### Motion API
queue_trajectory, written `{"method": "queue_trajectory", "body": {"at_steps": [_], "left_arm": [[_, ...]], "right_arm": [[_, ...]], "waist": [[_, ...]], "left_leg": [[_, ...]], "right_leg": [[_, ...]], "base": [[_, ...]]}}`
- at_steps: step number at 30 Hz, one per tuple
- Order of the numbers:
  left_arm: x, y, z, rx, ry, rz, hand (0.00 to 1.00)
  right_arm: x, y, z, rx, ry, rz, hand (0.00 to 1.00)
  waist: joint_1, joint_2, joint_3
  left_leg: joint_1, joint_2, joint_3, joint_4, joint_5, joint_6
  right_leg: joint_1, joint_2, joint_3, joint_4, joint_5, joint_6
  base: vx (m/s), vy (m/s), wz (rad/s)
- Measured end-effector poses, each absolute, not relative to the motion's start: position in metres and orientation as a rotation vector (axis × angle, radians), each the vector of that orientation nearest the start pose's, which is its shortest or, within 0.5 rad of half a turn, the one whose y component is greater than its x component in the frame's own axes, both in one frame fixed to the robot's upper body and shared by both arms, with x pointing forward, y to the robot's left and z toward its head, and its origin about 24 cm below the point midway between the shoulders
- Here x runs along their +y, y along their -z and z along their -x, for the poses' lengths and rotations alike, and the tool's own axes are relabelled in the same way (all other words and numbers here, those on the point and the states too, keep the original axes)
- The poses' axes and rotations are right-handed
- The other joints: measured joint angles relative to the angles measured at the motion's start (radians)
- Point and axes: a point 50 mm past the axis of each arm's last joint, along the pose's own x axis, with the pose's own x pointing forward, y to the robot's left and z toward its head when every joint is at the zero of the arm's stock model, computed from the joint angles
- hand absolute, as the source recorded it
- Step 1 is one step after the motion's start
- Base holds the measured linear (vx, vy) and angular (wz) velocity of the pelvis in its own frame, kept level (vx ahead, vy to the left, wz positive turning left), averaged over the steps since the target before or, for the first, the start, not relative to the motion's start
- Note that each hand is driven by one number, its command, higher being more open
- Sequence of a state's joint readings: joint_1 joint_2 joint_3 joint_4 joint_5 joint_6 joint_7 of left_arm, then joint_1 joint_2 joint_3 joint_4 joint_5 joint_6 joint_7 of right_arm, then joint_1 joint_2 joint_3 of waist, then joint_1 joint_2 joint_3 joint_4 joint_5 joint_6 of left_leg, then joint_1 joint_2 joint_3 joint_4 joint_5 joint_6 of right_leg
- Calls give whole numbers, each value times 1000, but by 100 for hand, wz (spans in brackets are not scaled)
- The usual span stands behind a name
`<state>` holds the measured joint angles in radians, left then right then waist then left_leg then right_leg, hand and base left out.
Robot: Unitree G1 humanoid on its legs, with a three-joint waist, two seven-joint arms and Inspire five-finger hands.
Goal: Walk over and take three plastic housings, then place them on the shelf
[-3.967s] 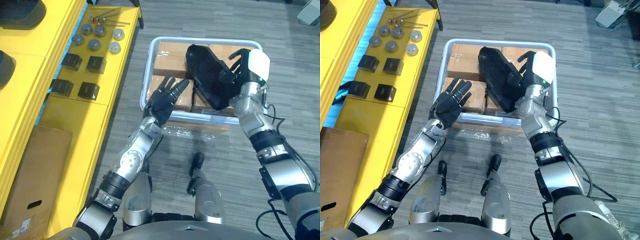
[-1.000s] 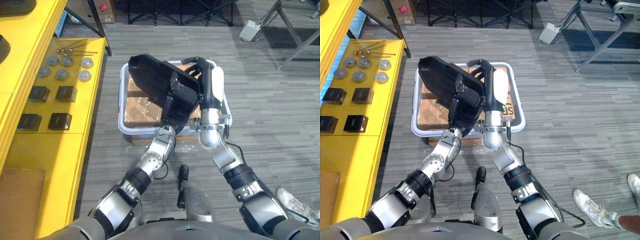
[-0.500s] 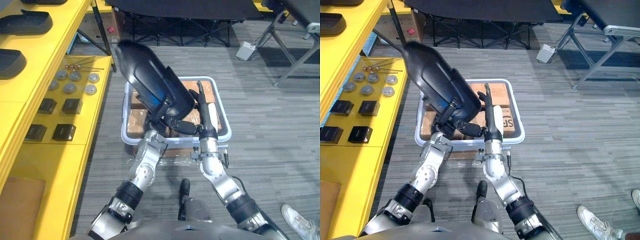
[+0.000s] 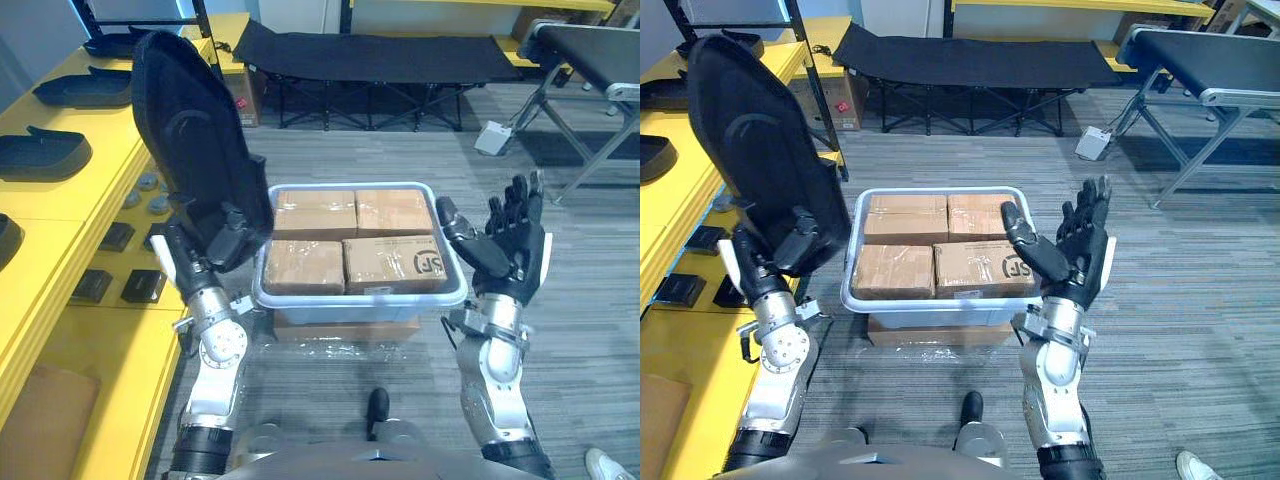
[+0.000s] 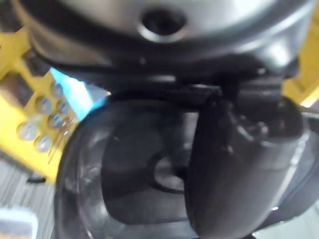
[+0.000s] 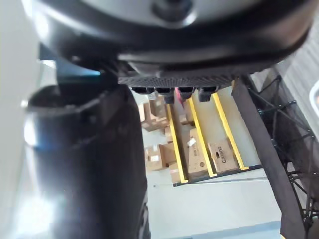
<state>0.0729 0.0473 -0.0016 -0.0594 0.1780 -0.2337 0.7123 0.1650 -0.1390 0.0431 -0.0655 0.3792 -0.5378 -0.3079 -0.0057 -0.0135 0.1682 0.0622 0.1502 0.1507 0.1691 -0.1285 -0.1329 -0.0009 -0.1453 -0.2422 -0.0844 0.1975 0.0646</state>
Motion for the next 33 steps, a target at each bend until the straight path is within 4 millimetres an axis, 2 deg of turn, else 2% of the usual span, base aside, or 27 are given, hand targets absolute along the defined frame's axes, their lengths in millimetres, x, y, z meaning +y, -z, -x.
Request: {"method": "queue_trajectory", "body": {"at_steps": [6, 9, 13, 18, 20, 21, 22, 23, 28, 33], "left_arm": [[207, -88, -215, -432, -862, -145, 0], [208, -95, -213, -466, -857, -68, 0], [211, -97, -208, -478, -866, -54, 0], [233, -97, -179, -471, -1008, -90, 0], [246, -95, -165, -458, -1117, -112, 0], [254, -94, -156, -449, -1188, -130, 0], [261, -91, -148, -433, -1257, -142, 0], [264, -89, -143, -424, -1290, -148, 0], [280, -91, -103, -415, -1470, -233, 0], [286, -99, -81, -423, -1476, -306, 0]], "right_arm": [[-223, -54, -192, -357, 505, -288, 0], [-222, -50, -191, -337, 537, -258, 0], [-218, -42, -192, -290, 530, -230, 0], [-216, -23, -192, -176, 516, -217, 0], [-212, -15, -193, -123, 493, -213, 0], [-207, -9, -193, -87, 476, -213, 0], [-201, -3, -193, -52, 448, -212, 100], [-197, -1, -194, -33, 427, -213, 100], [-152, 7, -204, 45, 187, -228, 100], [-126, 2, -222, 38, 23, -151, 100]], "waist": [[-4, 27, -29], [-1, 31, -33], [2, 28, -36], [6, 30, -38], [17, 34, -42], [35, 39, -48], [57, 45, -52], [65, 48, -55], [155, 49, -74], [217, 33, -83]], "left_leg": [[-2, 0, 7, -17, 7, -8], [-1, 0, 6, -17, 7, -8], [-2, 0, 1, -19, 7, -7], [-5, 0, -35, -24, 6, 0], [-14, 0, -63, -26, 9, 2], [-23, 0, -81, -30, 15, 2], [-28, -1, -103, -34, 20, 2], [-35, -2, -117, -34, 22, 1], [-57, -19, -226, -53, 47, 1], [-57, -54, -295, -62, 56, 13]], "right_leg": [[-15, 2, 5, 0, 3, 0], [-15, 3, 4, 5, 6, 0], [-12, 2, -1, 5, 5, 0], [10, 1, -36, -1, -15, -2], [19, 0, -66, -1, -21, -2], [21, -1, -83, 0, -25, -3], [27, -2, -106, 0, -29, -1], [32, -2, -120, 0, -31, -1], [70, -14, -228, 5, -48, 11], [110, -44, -303, 4, -73, 31]], "base": [[19, 1, -4], [12, 1, 0], [-6, 1, 3], [-9, -5, 21], [9, -18, 39], [23, -23, 47], [25, -23, 52], [33, -23, 64], [39, -3, 60], [-9, 43, 48]]}}
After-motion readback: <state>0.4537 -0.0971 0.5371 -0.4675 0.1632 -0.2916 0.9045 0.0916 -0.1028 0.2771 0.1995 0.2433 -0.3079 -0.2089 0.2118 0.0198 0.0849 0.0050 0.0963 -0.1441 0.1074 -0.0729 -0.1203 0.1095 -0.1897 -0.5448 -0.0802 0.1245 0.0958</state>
